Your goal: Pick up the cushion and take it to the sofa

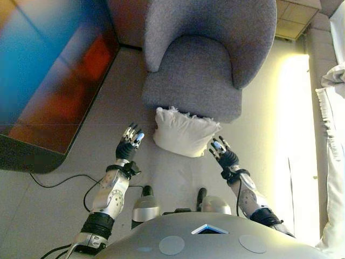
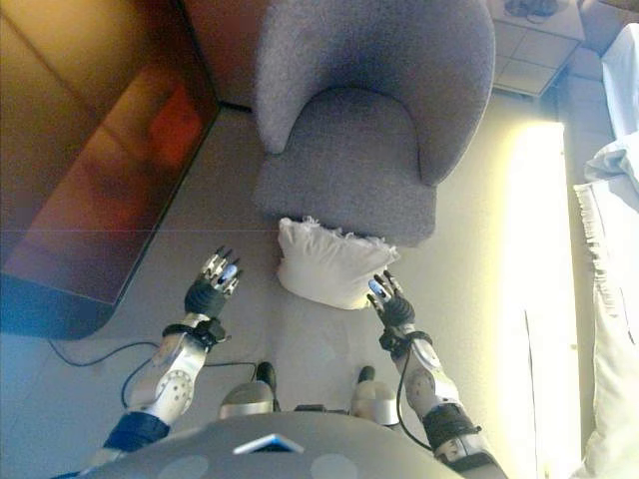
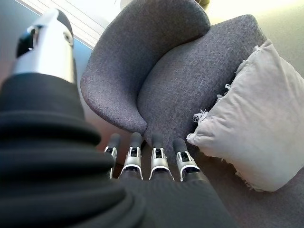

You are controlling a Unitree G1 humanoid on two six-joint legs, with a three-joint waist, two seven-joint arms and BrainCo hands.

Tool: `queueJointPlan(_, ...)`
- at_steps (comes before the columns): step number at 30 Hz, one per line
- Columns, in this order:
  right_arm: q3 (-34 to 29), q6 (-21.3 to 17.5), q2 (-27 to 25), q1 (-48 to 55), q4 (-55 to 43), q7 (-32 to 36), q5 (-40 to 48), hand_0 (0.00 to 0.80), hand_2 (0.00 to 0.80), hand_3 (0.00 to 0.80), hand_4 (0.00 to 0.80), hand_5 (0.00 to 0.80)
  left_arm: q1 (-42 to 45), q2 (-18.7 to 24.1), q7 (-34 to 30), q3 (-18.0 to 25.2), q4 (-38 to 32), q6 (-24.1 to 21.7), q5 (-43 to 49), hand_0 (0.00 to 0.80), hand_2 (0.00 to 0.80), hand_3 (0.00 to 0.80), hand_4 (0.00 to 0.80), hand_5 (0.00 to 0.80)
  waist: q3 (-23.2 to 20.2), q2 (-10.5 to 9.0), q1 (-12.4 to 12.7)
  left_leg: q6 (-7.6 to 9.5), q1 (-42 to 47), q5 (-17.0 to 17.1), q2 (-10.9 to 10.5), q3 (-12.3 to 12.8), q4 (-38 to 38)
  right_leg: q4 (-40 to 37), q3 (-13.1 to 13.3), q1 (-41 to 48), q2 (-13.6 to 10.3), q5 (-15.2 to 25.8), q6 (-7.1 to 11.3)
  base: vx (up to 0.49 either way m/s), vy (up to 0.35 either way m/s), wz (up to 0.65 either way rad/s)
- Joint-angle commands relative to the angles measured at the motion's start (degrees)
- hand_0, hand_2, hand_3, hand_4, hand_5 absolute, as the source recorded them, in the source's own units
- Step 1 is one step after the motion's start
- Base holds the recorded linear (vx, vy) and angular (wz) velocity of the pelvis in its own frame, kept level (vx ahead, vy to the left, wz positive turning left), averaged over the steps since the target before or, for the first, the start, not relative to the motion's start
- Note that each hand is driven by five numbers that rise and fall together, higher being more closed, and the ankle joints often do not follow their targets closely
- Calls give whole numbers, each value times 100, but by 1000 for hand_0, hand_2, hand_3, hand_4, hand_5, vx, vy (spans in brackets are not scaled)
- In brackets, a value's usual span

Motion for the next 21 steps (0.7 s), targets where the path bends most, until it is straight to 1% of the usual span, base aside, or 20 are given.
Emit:
queueJointPlan(1, 19, -233, 91, -37, -306, 92, -72, 0, 0, 0, 0, 0, -75, 46, -78, 56, -107, -404, 100, 0, 0, 0, 0, 0, -139, 48, -37, 197, -103, -302, -54, 48, 274, 376, 144, -326, -93, 4, 277, 0, 0, 0)
queueJointPlan(2, 21, -217, 85, -39, -307, 89, -54, 0, 0, 0, 0, 0, -67, 41, -89, 55, -103, -412, 94, 0, 0, 0, 0, 0, -137, 45, -35, 198, -108, -303, -53, 49, 283, 379, 146, -329, -97, 5, 278, 0, 0, 0)
queueJointPlan(4, -2, -89, 109, -37, -309, 170, 379, 0, 0, 0, 0, 0, -66, 30, -97, 73, -110, -387, 80, 0, 0, 0, 0, 0, -132, 37, -32, 202, -121, -307, -54, 53, 305, 392, 149, -338, -108, 5, 280, -4, 16, 0)
queueJointPlan(5, -34, -71, 145, -29, -299, 203, 452, 0, 0, 0, 0, 0, -64, 31, -120, 80, -93, -392, 58, 0, 0, 0, 0, 0, -128, 35, -29, 204, -129, -317, -55, 50, 324, 409, 156, -342, -114, -2, 283, -6, 37, -2)
queueJointPlan(9, -48, -51, 160, -39, -314, 145, 290, 0, 0, 0, 0, 0, -45, -8, -124, 79, -75, -442, 58, 0, 0, 0, 0, 0, -115, 16, -16, 256, -169, -459, -132, -46, 530, 506, 258, -357, -173, -38, 293, 13, 49, -4)
queueJointPlan(14, -51, 7, 128, -55, -300, 120, 223, 0, 0, 0, 0, 0, -20, 28, -76, 78, -117, -463, 43, 0, 0, 0, 0, 0, -121, -34, -22, 274, -224, -625, -122, 27, 902, 632, 342, -345, -281, -72, 317, 29, 55, -6)
queueJointPlan(18, -42, 34, 93, -108, -228, 151, 72, 0, 0, 0, 0, 0, -48, 53, -40, 100, -115, -462, -50, 0, 0, 0, 0, 0, -91, -67, 3, 286, -359, -796, -154, -64, 1264, 729, 433, -376, -378, -78, 321, 11, 63, -2)
queueJointPlan(21, -27, 8, 91, -136, -170, 165, 66, 0, 0, 0, 0, 0, -51, 47, -62, 128, -62, -456, -60, 0, 0, 0, 0, 0, -82, -73, 21, 304, -374, -781, -224, -64, 1215, 681, 401, -377, -446, -5, 372, -19, 81, -7)
